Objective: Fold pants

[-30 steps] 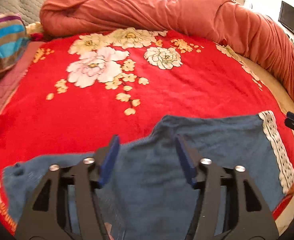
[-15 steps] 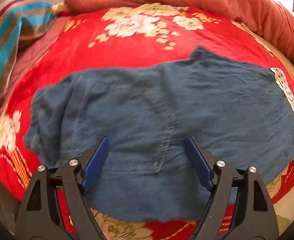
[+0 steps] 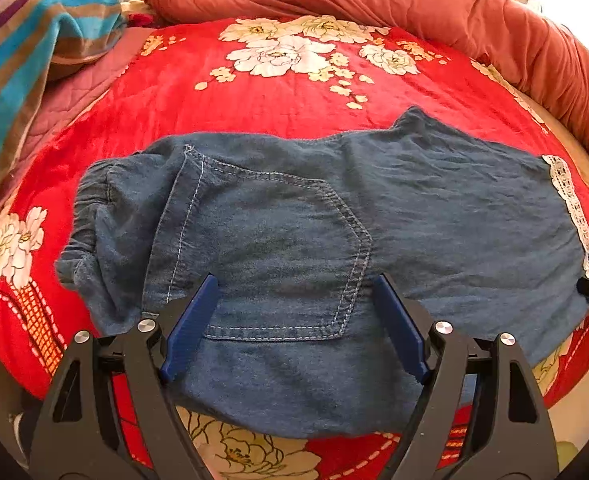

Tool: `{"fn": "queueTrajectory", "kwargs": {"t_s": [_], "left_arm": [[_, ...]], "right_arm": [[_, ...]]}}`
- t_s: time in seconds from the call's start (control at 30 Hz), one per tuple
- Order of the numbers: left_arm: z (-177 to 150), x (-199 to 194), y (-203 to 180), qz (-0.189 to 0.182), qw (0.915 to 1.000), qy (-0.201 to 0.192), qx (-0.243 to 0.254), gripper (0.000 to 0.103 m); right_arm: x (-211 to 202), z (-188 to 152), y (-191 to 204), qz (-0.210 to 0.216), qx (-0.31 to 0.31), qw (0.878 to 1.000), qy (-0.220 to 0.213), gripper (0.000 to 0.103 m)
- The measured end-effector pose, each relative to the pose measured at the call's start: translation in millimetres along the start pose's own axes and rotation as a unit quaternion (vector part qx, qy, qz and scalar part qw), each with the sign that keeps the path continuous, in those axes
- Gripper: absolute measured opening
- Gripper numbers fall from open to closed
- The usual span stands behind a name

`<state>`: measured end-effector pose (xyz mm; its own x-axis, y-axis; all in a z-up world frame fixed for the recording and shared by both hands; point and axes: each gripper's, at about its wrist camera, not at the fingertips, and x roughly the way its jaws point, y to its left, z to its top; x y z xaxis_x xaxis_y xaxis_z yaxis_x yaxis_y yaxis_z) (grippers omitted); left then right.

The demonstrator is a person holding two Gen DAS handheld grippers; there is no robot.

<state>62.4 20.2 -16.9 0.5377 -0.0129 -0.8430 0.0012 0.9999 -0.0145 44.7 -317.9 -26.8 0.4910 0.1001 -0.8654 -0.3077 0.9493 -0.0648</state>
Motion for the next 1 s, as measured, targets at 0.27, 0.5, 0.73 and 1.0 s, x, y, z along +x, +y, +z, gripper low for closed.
{"fn": "queueTrajectory", "kwargs": {"t_s": [0.27,0.5,0.73,1.0], "left_arm": [[4,-20,-21,-0.010,0.9995,-0.020,0.022,0.074],[11,-44,-47,-0.021,0.9977,-0.045,0.046,0.077],[20,-60,-80,-0.037,0.9947,-0.059,0.077,0.078],[37,-63,-137,-0.065,0.9874,-0.060,0.131,0.082]], "right_arm": [[-28,5,-4,0.012,0.005,0.999,-0.036,0.070],[-55,7,-13,0.013,0.018,0.997,-0.072,0.070],[-74,3,-30,-0.004,0.037,0.995,-0.096,0.070],[-84,-9,-48,-0.018,0.060,0.992,-0.113,0.070]]}}
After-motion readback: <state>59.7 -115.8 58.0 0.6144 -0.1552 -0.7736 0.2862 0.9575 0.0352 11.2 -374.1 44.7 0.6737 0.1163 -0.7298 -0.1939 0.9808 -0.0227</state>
